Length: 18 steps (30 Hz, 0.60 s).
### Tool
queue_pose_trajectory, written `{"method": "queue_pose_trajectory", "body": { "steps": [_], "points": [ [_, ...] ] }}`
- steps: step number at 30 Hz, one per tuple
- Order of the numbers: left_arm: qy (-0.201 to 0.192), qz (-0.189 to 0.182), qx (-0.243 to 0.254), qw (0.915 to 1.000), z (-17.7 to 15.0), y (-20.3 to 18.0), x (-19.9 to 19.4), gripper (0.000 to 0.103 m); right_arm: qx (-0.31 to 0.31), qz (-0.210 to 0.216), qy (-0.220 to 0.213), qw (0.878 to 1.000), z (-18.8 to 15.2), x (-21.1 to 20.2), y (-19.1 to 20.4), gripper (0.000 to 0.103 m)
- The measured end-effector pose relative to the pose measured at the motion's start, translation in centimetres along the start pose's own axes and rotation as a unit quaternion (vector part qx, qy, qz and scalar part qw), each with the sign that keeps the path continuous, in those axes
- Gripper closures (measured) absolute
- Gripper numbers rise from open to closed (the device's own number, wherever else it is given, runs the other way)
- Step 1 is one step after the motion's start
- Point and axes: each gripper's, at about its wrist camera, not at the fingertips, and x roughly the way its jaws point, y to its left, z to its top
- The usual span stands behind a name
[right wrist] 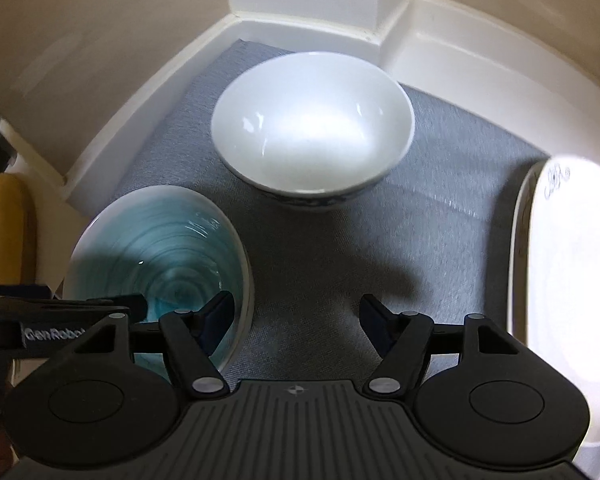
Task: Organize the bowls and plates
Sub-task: 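Move both grippers to the teal bowl and position them at its rim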
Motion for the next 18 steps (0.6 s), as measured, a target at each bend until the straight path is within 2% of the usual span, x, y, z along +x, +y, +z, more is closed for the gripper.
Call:
{"method": "queue_pose_trajectory", "body": {
  "steps": [7,12,15,18],
  "points": [
    [0.013,-0.025,-0.022,0.9994,0.8,1.0,-0.2,0.000,-0.041,-0.012,-0.009,0.999,0.2,-0.5,1.0,0.032],
    [0.026,-0.027,-0.022,0.9990,1.6,1.3,0.2,0.001,-0.036,-0.006,0.003,0.999,0.5,0.1,0.7,0.032],
    [0.021,-0.013,0.016,0.9996,1.8,1.0,0.1,0.003,-0.038,-0.004,0.007,0.999,0.5,0.4,0.8,0.032],
    [-0.021,0.030,0.083,0.9959,1.8,-0.2,-0.5,0.003,-0.034,0.003,0.013,0.999,0.6,0.8,0.7,0.032]
  ]
}}
